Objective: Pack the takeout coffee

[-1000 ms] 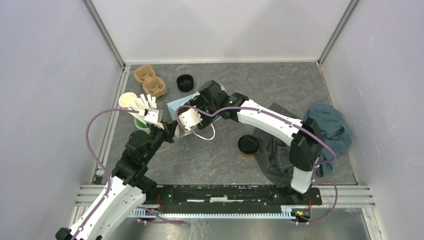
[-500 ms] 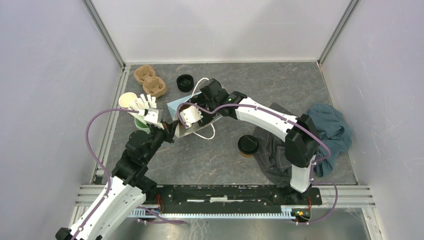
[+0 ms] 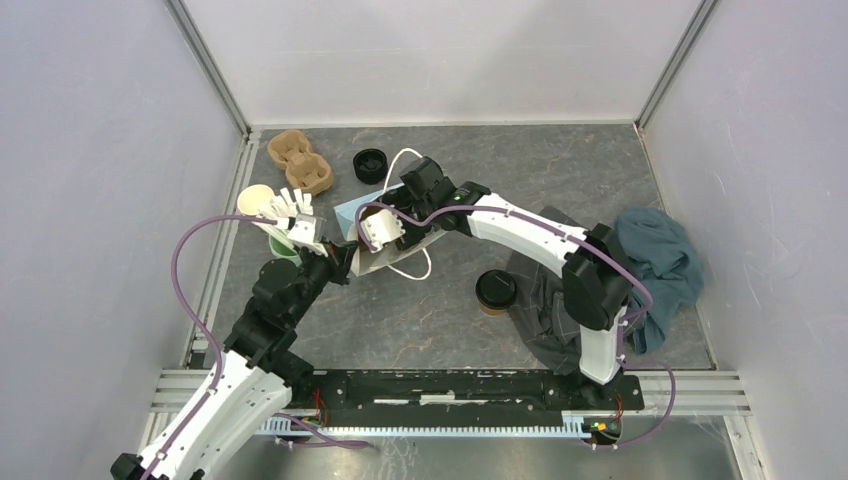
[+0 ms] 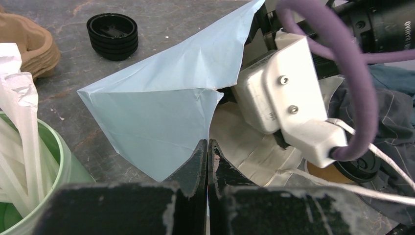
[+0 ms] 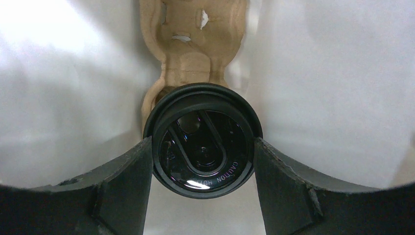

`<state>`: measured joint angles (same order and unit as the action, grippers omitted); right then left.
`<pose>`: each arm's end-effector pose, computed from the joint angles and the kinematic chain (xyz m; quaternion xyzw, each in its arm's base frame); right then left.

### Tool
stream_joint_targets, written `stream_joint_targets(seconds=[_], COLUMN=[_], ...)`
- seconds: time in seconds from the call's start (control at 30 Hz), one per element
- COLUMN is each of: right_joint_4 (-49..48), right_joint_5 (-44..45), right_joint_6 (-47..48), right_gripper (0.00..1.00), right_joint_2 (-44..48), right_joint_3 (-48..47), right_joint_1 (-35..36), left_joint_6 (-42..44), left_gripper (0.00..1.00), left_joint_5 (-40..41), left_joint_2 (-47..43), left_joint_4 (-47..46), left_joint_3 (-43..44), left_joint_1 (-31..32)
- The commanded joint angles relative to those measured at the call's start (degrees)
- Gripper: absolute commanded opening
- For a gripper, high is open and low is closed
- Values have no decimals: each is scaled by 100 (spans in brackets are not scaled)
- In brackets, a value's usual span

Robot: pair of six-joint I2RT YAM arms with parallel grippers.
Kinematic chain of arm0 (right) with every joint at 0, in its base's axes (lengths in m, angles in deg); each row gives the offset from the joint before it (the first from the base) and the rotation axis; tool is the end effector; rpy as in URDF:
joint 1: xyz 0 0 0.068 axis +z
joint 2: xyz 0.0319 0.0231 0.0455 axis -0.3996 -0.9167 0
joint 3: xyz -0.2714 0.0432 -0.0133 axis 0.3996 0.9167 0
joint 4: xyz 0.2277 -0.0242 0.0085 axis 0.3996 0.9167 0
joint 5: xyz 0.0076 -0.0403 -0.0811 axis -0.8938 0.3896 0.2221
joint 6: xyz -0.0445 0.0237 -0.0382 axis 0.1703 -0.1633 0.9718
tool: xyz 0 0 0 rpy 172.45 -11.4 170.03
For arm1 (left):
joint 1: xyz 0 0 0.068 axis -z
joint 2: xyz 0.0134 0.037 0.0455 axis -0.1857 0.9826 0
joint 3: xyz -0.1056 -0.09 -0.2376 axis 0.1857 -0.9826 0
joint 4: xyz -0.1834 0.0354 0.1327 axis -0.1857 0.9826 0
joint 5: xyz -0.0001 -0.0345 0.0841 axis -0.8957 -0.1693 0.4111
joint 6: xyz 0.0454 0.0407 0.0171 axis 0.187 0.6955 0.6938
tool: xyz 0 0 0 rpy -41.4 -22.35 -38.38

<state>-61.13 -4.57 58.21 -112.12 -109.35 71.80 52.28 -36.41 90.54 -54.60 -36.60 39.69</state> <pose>0.2695 0.3136 0.2775 -0.8109 0.4338 -0.0051 0.3927 0.1030 -0.0532 0.2799 0.0717 0.7443 -0.2208 0.6262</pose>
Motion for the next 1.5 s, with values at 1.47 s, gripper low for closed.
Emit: stream_joint_targets(seconds=[1.47], right_joint_4=[-3980], right_joint_5=[2646], right_joint_6=[-1500], right_gripper=[0], right_joint_2=[1816], right_joint_3=[3540], right_joint_1=[984], left_joint_6=[-2197], left_gripper=[2], left_joint_5=[-438], left_joint_2=[1075], left_joint_4=[2960], left_joint_3=[2404], left_joint_1=[-8])
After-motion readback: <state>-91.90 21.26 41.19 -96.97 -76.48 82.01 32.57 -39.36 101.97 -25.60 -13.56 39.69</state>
